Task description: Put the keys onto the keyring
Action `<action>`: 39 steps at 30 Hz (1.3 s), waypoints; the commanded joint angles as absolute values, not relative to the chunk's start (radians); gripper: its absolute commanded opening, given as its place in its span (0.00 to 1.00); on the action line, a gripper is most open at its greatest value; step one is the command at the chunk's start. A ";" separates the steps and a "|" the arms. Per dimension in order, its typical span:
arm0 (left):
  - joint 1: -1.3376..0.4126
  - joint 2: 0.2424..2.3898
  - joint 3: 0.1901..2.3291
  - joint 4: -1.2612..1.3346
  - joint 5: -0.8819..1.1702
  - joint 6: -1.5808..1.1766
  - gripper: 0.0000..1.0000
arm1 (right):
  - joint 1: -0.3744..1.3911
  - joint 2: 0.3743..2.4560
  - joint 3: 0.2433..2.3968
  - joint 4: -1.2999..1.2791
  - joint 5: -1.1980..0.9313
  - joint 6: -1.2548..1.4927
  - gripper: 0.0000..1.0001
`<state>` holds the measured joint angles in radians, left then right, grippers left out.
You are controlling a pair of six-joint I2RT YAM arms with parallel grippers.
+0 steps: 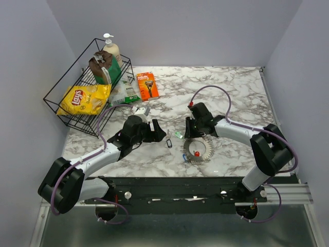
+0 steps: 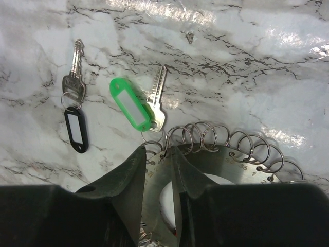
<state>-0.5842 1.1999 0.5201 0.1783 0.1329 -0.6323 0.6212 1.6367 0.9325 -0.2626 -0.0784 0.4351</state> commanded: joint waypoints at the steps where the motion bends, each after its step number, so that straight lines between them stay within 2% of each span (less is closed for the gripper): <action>1: -0.581 1.203 0.518 0.193 0.150 -0.623 0.85 | 0.630 1.661 0.951 -0.265 -0.052 0.445 0.32; 6: -0.581 1.213 0.519 0.196 0.152 -0.621 0.85 | 0.635 1.674 0.948 -0.262 -0.055 0.448 0.28; 14: -0.580 1.226 0.523 0.204 0.158 -0.621 0.85 | 0.640 1.674 0.939 -0.265 -0.049 0.454 0.27; 21: -0.581 1.227 0.526 0.204 0.158 -0.617 0.85 | 0.643 1.674 0.940 -0.284 -0.023 0.459 0.21; 24: -0.580 1.230 0.529 0.204 0.156 -0.615 0.85 | 0.644 1.669 0.939 -0.288 -0.006 0.454 0.09; 28: -0.581 1.233 0.538 0.204 0.158 -0.611 0.85 | 0.644 1.669 0.940 -0.288 -0.005 0.439 0.01; 39: -0.581 1.197 0.561 0.156 0.161 -0.532 0.85 | 0.644 1.644 0.971 -0.299 -0.011 0.350 0.01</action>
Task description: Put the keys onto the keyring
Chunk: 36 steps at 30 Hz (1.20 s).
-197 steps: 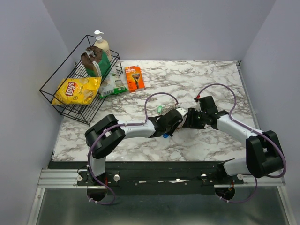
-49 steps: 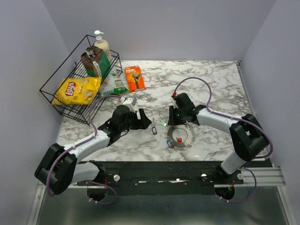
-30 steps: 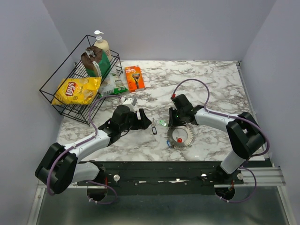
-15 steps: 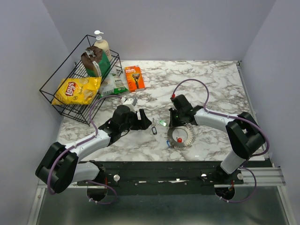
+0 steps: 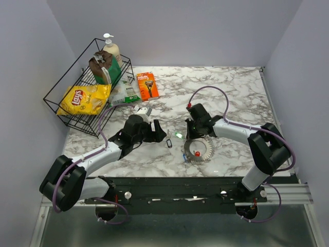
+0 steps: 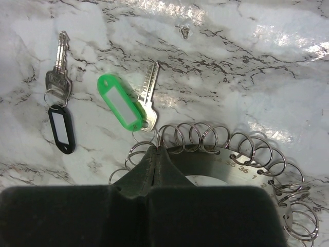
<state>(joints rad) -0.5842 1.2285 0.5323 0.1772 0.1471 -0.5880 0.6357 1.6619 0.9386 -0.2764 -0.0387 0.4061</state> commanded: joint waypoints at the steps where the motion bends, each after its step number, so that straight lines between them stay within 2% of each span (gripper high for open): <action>1: -0.580 1.192 0.564 0.149 0.161 -0.517 0.85 | 0.644 1.634 0.976 -0.302 -0.009 0.344 0.01; 15: -0.581 1.124 0.601 0.112 0.215 -0.437 0.85 | 0.644 1.520 1.029 -0.350 -0.018 0.238 0.01; 20: -0.580 1.083 0.603 0.127 0.300 -0.388 0.85 | 0.644 1.456 1.023 -0.356 -0.121 0.140 0.01; 26: -0.581 1.014 0.574 0.186 0.405 -0.357 0.84 | 0.644 1.350 1.023 -0.385 -0.141 0.077 0.01; 36: -0.583 0.979 0.591 0.227 0.523 -0.356 0.83 | 0.644 1.279 1.074 -0.442 -0.307 0.009 0.01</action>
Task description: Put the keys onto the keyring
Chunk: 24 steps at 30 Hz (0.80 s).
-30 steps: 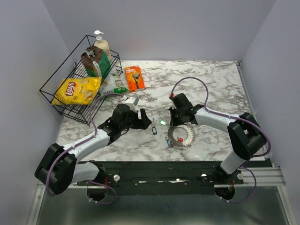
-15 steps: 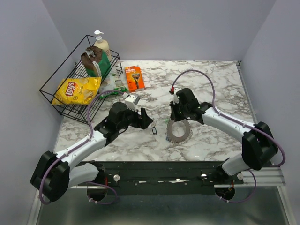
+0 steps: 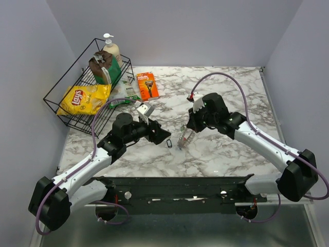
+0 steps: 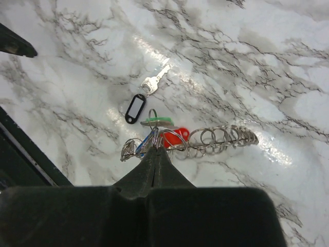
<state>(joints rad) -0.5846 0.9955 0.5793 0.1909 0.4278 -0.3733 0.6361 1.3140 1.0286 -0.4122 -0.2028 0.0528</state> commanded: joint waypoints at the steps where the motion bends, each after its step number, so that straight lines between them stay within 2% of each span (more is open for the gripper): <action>1: -0.586 0.977 0.594 0.232 0.532 -0.356 0.82 | 0.646 1.273 1.081 -0.445 -0.319 -0.020 0.01; 19: -0.624 0.960 0.664 0.215 0.643 -0.344 0.81 | 0.644 1.098 1.111 -0.483 -0.558 -0.126 0.01; 24: -0.624 0.933 0.687 0.230 0.730 -0.344 0.80 | 0.644 1.091 1.114 -0.495 -0.658 -0.149 0.01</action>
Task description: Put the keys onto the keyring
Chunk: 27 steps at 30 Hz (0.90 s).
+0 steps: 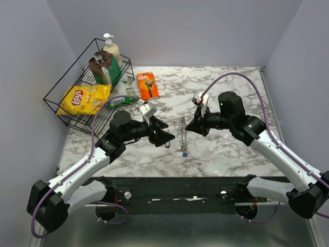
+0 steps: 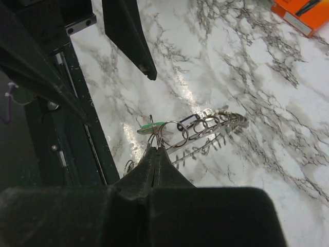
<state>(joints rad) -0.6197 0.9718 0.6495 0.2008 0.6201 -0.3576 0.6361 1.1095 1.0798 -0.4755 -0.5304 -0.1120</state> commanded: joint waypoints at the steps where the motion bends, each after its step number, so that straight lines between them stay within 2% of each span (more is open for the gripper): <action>1: -0.626 0.928 0.690 0.250 0.751 -0.347 0.79 | 0.644 1.086 1.112 -0.495 -0.676 -0.152 0.01; 10: -0.627 0.902 0.742 0.360 0.998 -0.433 0.72 | 0.644 1.066 1.121 -0.499 -0.853 -0.172 0.01; 21: -0.653 1.017 0.822 0.379 1.062 -0.437 0.56 | 0.644 1.069 1.135 -0.506 -0.934 -0.172 0.01; 27: -0.672 1.055 0.841 0.361 1.060 -0.414 0.51 | 0.644 1.060 1.129 -0.503 -0.925 -0.170 0.01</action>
